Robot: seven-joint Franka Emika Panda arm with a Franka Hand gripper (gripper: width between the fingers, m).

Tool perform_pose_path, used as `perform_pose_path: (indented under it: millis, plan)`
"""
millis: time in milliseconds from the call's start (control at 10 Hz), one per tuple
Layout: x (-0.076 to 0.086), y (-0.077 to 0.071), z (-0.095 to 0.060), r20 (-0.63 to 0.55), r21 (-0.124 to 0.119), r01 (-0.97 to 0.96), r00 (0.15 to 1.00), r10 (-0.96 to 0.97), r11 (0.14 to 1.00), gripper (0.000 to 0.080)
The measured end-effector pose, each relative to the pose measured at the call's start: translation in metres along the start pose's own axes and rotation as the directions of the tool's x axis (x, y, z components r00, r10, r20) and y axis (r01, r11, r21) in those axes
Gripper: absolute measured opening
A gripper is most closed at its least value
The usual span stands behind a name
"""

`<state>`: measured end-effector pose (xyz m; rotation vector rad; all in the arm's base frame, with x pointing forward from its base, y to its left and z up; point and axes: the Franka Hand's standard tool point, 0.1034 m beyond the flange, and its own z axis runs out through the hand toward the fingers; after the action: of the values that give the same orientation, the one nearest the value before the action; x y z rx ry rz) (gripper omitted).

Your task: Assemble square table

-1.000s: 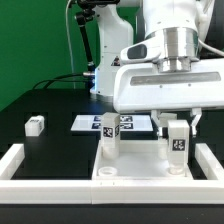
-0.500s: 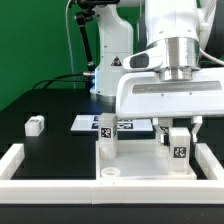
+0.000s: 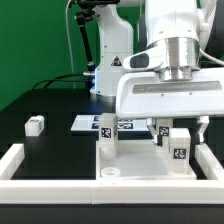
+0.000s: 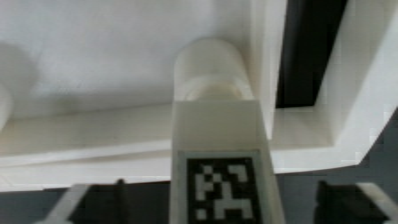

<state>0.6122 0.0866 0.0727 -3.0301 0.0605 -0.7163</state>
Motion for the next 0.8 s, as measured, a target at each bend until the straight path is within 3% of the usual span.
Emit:
perform_pose_path:
  millis: [100,200,600,800]
  plan:
    - [0.0,0.0,0.0,0.0,0.0,0.0,1.0,0.0,1.0,0.0619]
    - [0.0,0.0,0.0,0.0,0.0,0.0,1.0,0.0,1.0,0.064]
    - [0.0,0.0,0.0,0.0,0.0,0.0,1.0,0.0,1.0,0.0649]
    - [0.0063,0.0002,-0.0039,0.059,0.007,-0.005,0.998,0.004,1.0,0.0649]
